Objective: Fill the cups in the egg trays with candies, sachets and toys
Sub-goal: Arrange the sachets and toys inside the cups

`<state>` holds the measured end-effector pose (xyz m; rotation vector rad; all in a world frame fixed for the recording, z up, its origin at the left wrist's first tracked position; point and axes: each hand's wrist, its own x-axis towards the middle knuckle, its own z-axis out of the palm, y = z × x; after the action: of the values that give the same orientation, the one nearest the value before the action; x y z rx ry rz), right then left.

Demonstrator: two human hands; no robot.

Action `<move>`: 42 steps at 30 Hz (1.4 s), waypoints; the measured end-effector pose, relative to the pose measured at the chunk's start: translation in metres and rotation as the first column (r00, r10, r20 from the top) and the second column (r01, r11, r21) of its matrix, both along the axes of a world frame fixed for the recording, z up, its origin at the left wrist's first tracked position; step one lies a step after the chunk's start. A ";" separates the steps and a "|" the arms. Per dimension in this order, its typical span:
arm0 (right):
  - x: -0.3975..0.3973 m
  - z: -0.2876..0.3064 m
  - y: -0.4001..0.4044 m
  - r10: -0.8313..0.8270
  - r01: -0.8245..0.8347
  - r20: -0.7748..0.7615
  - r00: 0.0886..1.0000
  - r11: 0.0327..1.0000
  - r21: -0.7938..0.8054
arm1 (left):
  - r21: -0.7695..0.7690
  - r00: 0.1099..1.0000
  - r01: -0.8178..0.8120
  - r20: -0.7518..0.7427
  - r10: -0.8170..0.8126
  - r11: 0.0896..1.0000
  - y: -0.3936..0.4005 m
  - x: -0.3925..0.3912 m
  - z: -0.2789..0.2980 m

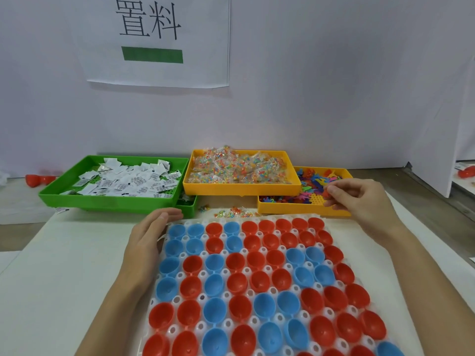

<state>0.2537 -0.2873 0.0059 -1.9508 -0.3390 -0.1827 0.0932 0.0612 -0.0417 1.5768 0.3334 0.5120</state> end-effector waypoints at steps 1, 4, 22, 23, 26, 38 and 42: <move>-0.003 0.005 -0.003 0.080 -0.081 -0.048 0.996 0.997 -0.020 | 0.001 1.000 0.001 -0.004 -0.001 1.000 0.000 0.000 -0.001; -0.008 0.018 -0.006 0.188 -0.196 -0.101 0.977 0.977 -0.079 | 0.002 1.000 0.003 -0.005 -0.003 1.000 0.002 0.000 -0.001; -0.058 0.057 0.063 0.499 -0.470 -0.087 0.862 0.853 0.229 | 0.453 0.954 0.298 -0.126 -0.271 0.840 -0.087 0.004 0.121; -0.061 0.058 0.065 0.494 -0.468 -0.075 0.866 0.854 0.227 | 0.433 0.932 0.361 -0.140 -0.334 0.826 -0.097 0.008 0.120; -0.066 0.062 0.069 0.463 -0.447 -0.041 0.885 0.872 0.199 | 0.419 0.965 0.243 -0.008 -0.264 0.875 -0.112 0.015 0.113; -0.074 0.085 0.061 0.460 -0.453 0.079 0.884 0.887 -0.092 | 0.545 0.980 0.127 0.059 -0.189 0.829 -0.114 0.014 0.114; -0.078 0.088 0.064 0.485 -0.477 0.149 0.862 0.875 -0.088 | 0.658 0.976 0.115 0.063 -0.207 0.744 -0.122 0.010 0.119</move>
<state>0.1758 -0.2230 0.0934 -1.8380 -0.9385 -0.0088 0.1032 -0.0603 0.0772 2.2162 -0.1150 0.6335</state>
